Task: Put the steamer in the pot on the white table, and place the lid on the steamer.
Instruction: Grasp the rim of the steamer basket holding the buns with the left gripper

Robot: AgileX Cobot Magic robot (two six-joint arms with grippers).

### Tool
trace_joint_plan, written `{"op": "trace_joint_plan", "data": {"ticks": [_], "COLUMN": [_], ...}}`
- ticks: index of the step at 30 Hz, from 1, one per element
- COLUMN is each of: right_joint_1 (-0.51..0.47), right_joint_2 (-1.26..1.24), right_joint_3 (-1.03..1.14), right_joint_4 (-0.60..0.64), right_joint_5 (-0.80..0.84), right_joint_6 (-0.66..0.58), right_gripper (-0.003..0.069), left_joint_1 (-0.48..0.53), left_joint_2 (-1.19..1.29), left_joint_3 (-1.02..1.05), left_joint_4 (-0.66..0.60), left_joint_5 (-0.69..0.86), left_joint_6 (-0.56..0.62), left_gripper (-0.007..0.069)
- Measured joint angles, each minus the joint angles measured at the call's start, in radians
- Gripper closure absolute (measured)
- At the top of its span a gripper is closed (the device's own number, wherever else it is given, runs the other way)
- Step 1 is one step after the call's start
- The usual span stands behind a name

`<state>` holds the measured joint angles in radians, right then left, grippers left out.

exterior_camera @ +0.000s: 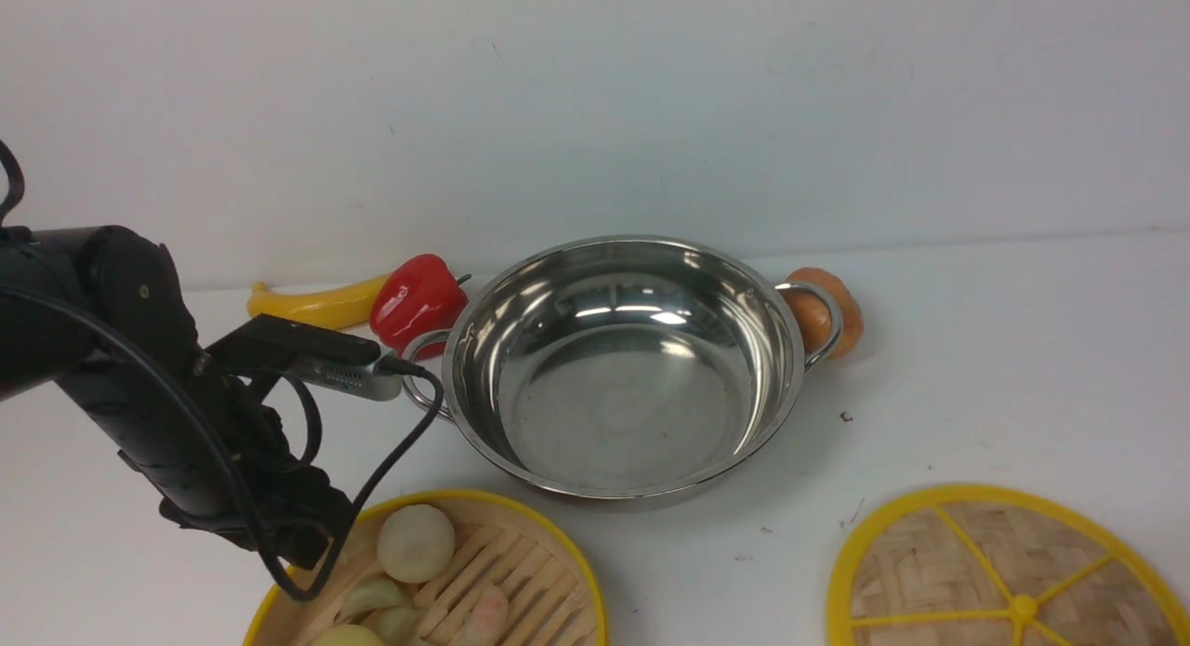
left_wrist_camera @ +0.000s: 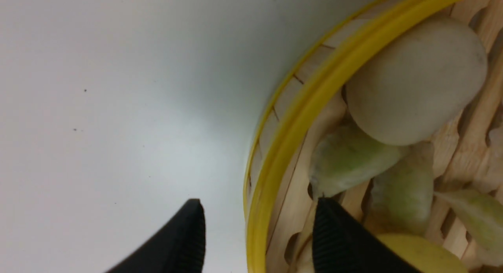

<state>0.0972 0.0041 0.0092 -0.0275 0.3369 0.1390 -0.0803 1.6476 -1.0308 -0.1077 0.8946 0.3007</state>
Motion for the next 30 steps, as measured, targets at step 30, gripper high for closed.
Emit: {"op": "trace_joint_plan", "data": {"ticks": [30], "right_joint_1": [0.000], "right_joint_2": [0.000], "right_joint_3": [0.000], "right_joint_4": [0.000], "right_joint_5": [0.000], "right_joint_6": [0.000], "right_gripper": [0.0410], "left_joint_1": [0.000], "left_joint_2": [0.146], "left_joint_3": [-0.001], "left_joint_4": [-0.012], "left_joint_5": [-0.055], "left_joint_6": [0.086], "left_gripper": [0.0282]}}
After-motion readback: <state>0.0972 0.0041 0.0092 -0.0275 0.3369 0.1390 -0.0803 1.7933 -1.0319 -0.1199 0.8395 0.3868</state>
